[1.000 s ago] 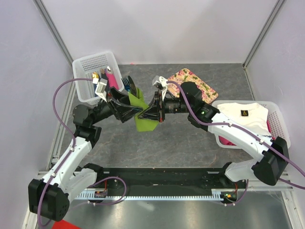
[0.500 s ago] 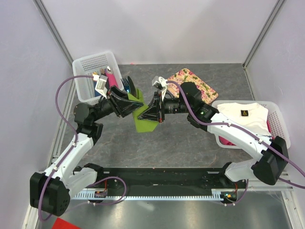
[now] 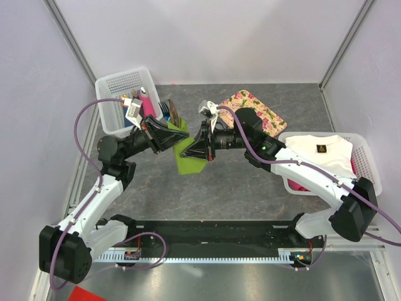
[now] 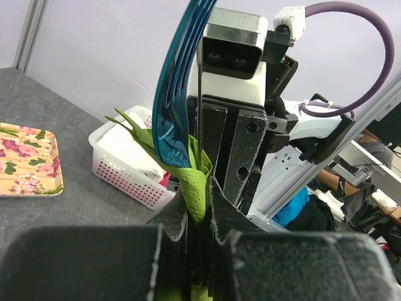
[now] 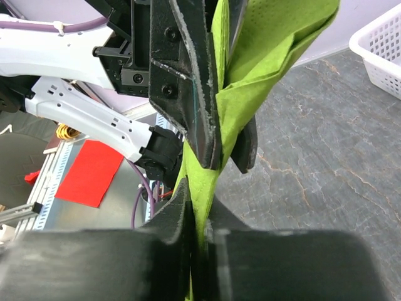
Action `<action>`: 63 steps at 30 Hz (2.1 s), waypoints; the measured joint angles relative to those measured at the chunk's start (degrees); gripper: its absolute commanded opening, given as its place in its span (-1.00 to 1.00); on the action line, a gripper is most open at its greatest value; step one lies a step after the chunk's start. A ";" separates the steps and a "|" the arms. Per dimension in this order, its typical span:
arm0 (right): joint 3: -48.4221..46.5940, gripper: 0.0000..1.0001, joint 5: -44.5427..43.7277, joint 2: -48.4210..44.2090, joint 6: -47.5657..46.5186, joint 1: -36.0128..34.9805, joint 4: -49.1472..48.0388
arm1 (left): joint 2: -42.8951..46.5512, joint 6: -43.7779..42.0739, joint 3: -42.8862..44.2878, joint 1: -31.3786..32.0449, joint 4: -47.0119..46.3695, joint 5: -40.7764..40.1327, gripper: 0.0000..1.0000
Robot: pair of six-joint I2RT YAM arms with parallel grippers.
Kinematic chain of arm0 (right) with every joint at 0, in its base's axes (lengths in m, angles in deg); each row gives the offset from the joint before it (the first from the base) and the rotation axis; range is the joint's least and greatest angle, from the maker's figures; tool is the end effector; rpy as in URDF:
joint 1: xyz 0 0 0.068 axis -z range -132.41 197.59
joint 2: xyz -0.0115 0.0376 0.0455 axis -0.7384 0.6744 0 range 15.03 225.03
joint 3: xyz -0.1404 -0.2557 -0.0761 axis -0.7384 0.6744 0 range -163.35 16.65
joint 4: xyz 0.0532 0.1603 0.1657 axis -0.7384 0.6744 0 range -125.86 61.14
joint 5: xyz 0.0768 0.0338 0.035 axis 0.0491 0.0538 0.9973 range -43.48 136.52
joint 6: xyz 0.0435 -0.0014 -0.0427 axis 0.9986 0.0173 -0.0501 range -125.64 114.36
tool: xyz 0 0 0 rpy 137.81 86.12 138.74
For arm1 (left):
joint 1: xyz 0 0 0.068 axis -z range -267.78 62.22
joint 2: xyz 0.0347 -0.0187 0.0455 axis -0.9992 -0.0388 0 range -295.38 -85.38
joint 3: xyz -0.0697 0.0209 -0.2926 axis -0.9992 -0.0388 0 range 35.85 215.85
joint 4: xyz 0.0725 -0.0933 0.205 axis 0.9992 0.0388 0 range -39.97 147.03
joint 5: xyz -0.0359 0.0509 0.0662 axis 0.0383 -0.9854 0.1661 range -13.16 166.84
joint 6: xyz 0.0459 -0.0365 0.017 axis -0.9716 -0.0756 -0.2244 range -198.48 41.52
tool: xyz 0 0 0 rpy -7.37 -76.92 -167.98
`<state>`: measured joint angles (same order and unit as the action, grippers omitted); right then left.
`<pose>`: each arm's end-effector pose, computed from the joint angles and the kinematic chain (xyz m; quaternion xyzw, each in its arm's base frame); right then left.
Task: Place the utensils on the paper napkin and roll it up
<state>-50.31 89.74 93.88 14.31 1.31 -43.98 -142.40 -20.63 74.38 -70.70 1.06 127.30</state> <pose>0.1822 0.2356 0.4082 -0.3997 0.6035 0.5723 0.3853 0.1570 -0.0850 0.3996 0.1905 0.5498 -0.6456 0.4947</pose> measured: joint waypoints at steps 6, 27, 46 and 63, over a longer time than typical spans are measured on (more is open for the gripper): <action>-1.88 0.73 -1.03 0.00 -1.53 0.11 4.07 | 0.00 -0.04 0.00 -0.37 1.16 -0.57 -0.96; -5.97 0.96 -0.94 -3.23 -4.57 2.34 14.73 | 0.44 -0.04 1.90 -1.27 4.39 -2.51 -0.96; 0.02 -1.00 1.70 1.70 1.03 -0.76 4.11 | 0.37 1.11 2.84 -1.53 4.79 -3.89 -0.96; 2.62 0.81 -0.20 -0.59 1.55 1.31 7.98 | -1.31 1.68 3.15 -3.45 4.81 -3.21 -0.96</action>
<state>-47.69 89.55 93.29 15.86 2.62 -36.00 -143.71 -18.95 77.52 -74.15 5.87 124.09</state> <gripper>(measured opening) 0.880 0.083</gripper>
